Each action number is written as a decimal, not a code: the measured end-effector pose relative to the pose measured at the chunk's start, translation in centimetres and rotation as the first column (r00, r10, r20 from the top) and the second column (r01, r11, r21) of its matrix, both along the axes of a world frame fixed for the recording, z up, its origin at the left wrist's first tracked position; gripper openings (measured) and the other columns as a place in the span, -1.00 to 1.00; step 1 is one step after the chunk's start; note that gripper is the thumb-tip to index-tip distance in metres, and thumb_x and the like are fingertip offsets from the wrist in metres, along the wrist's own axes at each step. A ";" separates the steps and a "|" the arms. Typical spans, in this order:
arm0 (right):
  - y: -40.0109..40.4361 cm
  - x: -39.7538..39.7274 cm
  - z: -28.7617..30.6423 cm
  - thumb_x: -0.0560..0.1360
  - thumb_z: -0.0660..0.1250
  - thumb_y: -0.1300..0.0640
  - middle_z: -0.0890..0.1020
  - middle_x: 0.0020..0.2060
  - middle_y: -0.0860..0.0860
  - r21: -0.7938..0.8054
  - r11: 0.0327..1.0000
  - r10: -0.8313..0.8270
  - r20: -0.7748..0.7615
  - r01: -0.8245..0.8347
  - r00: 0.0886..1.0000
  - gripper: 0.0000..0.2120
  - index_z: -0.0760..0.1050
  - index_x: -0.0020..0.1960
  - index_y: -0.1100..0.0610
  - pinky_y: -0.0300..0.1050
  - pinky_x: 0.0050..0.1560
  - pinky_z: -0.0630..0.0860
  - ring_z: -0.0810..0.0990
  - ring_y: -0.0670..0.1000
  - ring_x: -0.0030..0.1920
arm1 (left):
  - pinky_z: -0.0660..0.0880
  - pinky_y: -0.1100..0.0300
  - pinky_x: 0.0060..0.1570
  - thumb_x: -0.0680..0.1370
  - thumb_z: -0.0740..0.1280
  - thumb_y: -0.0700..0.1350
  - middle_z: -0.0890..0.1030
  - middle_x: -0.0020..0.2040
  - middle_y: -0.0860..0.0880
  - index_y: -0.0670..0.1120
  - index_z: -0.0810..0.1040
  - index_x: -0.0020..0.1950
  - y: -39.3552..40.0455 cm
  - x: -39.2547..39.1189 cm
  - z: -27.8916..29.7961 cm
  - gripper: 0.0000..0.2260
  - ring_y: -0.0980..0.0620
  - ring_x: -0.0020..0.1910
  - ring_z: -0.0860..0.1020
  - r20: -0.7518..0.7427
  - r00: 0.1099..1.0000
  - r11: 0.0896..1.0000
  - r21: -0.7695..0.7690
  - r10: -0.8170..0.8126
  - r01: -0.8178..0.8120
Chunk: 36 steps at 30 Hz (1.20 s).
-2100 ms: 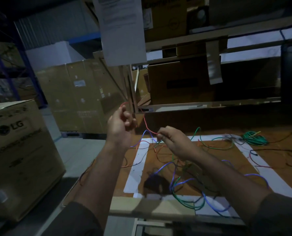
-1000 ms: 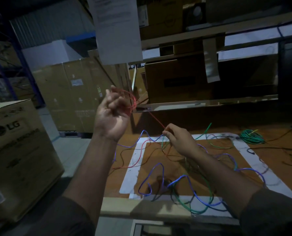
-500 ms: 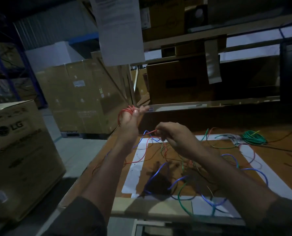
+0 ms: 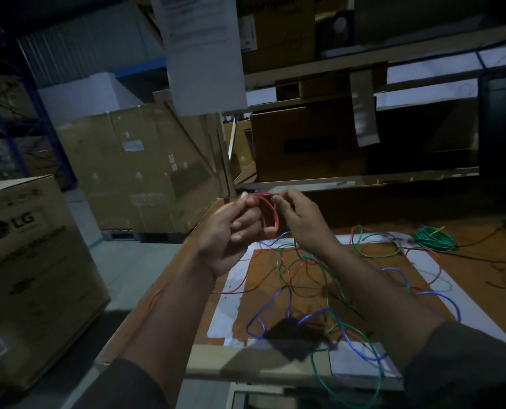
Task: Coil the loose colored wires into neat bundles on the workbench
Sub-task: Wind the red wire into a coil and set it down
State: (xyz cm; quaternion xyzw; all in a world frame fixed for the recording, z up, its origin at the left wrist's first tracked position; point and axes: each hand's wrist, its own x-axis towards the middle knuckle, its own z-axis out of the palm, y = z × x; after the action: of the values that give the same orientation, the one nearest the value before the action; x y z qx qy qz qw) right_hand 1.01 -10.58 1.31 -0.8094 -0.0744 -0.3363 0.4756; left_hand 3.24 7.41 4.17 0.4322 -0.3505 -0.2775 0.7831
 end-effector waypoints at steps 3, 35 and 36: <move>0.2 0.0 -0.9 0.69 0.21 0.01 0.62 -0.09 -0.02 -0.044 0.998 0.035 -0.110 -0.041 0.993 -0.87 0.48 0.01 0.00 -0.02 -0.15 0.55 0.59 -0.04 -0.09 | 0.55 0.28 -0.25 0.77 0.05 -0.06 0.66 -0.20 0.00 -0.11 0.50 0.00 0.6 0.8 1.0 -0.70 0.20 -0.64 0.34 -0.052 0.996 0.982 -0.172 0.069 -0.077; -1.0 0.2 -2.8 0.66 0.25 -0.08 0.54 -0.32 -0.10 -0.266 0.964 -0.050 -0.175 0.001 0.983 -0.79 0.44 -0.06 0.03 -0.14 -0.32 0.40 0.51 -0.19 -0.33 | 0.63 0.22 -0.20 0.75 0.12 -0.09 0.71 -0.20 -0.02 -0.12 0.56 -0.06 0.2 -0.3 3.5 -0.70 0.18 -0.51 0.51 -0.268 0.960 0.890 -0.415 0.079 -0.189; -1.1 0.0 -2.9 0.64 0.26 -0.11 0.55 -0.32 -0.07 -0.322 0.947 -0.074 -0.192 0.009 0.979 -0.77 0.45 -0.06 0.02 -0.10 -0.31 0.40 0.51 -0.14 -0.32 | 0.66 0.16 -0.13 0.75 0.11 -0.09 0.74 -0.13 -0.07 -0.14 0.55 -0.02 0.4 -0.3 4.1 -0.71 0.13 -0.40 0.63 -0.290 0.954 0.855 -0.474 0.075 -0.211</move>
State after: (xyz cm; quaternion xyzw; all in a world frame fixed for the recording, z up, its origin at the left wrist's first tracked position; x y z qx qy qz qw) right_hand 1.02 -11.67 -1.57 -0.9070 -0.0623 -0.2461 0.3360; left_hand 2.93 7.81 8.30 0.1997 -0.2706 -0.1722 0.9259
